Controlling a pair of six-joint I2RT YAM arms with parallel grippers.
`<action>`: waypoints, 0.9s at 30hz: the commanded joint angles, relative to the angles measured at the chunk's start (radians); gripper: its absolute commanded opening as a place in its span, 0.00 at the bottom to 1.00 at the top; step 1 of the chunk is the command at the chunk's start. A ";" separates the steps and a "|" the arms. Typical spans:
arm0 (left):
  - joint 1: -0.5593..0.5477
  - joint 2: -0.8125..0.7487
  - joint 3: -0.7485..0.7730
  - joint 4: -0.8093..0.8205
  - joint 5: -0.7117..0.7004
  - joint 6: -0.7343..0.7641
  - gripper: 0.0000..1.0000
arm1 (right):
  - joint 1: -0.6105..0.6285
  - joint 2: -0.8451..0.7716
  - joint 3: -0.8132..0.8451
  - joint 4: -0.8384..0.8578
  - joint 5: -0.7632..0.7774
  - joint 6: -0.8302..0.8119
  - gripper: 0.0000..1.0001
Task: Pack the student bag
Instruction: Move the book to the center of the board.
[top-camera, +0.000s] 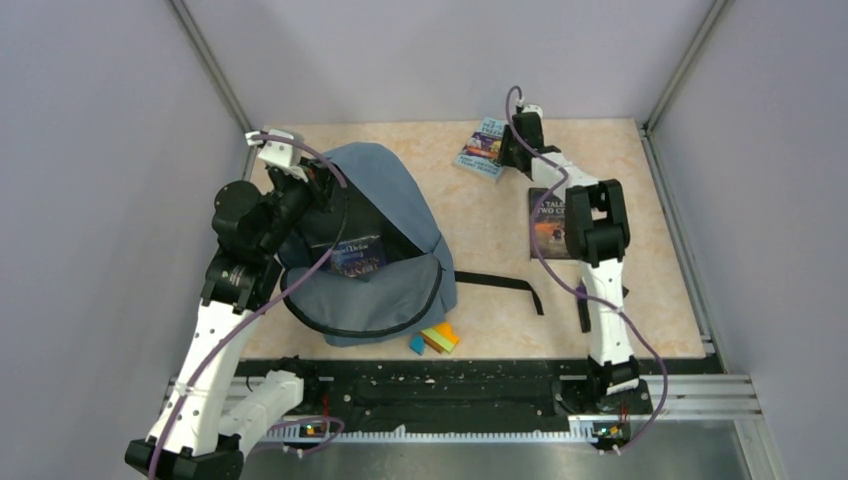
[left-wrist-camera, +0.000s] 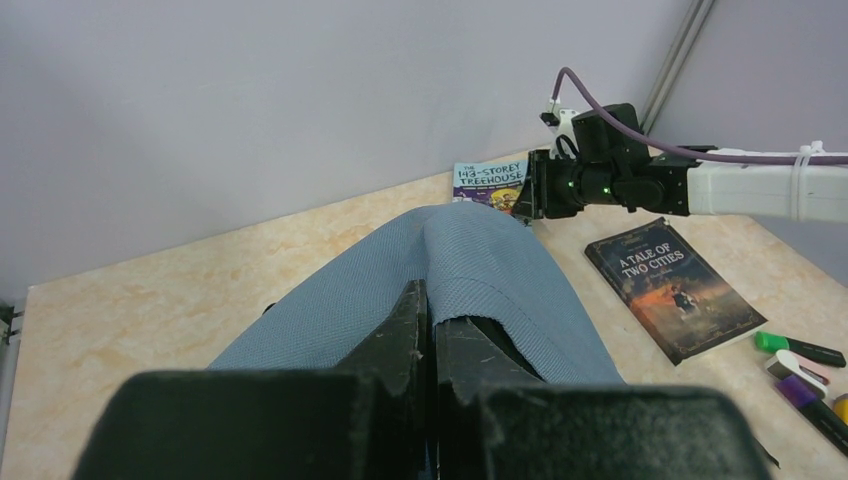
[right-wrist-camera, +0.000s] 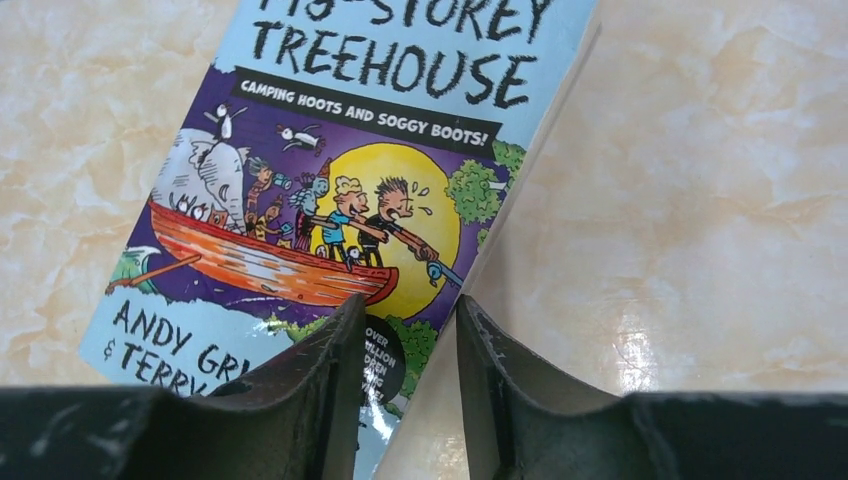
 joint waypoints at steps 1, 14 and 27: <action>0.005 -0.027 0.006 0.049 -0.005 -0.009 0.00 | 0.039 -0.028 -0.139 -0.163 -0.020 -0.095 0.34; 0.005 -0.045 0.003 0.057 0.004 -0.020 0.00 | 0.058 -0.322 -0.606 -0.067 -0.072 -0.120 0.31; 0.005 -0.052 0.002 0.050 -0.025 0.000 0.00 | -0.062 -0.457 -0.457 -0.133 -0.217 -0.130 0.69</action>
